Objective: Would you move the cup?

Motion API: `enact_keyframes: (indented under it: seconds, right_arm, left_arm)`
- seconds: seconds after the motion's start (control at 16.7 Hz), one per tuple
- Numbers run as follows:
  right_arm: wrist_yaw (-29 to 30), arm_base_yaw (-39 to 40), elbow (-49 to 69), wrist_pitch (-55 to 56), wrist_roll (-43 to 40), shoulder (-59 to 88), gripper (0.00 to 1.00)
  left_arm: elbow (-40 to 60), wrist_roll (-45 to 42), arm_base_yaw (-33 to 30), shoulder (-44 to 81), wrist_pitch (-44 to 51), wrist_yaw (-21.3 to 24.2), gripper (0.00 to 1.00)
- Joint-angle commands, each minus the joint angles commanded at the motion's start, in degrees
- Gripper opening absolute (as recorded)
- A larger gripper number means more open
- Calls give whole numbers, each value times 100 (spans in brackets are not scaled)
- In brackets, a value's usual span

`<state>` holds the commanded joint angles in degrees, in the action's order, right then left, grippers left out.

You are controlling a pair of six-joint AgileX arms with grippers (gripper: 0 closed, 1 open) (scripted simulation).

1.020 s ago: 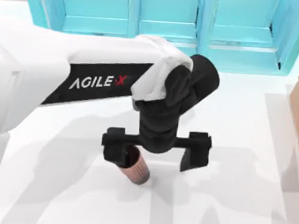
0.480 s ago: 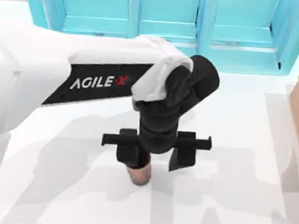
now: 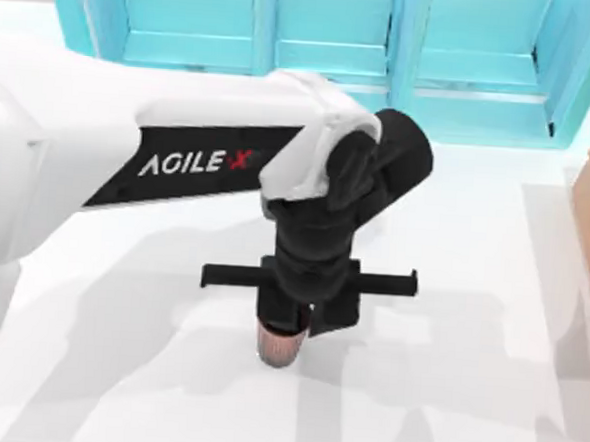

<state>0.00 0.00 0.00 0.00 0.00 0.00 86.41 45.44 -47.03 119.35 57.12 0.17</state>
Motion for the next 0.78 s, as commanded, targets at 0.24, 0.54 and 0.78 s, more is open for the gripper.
enact_keyframes:
  seconds: [0.24,0.54,0.78]
  right_arm:
    - [0,0,0,0,0,0,100]
    - [0,0,0,0,0,0,100]
    - [0,0,0,0,0,0,100]
  left_arm:
    - [0,0,0,0,0,0,0]
    - [-63,-208,202,-126,46,20,0]
    - [-433,-1263,1282,-696,254,106,0]
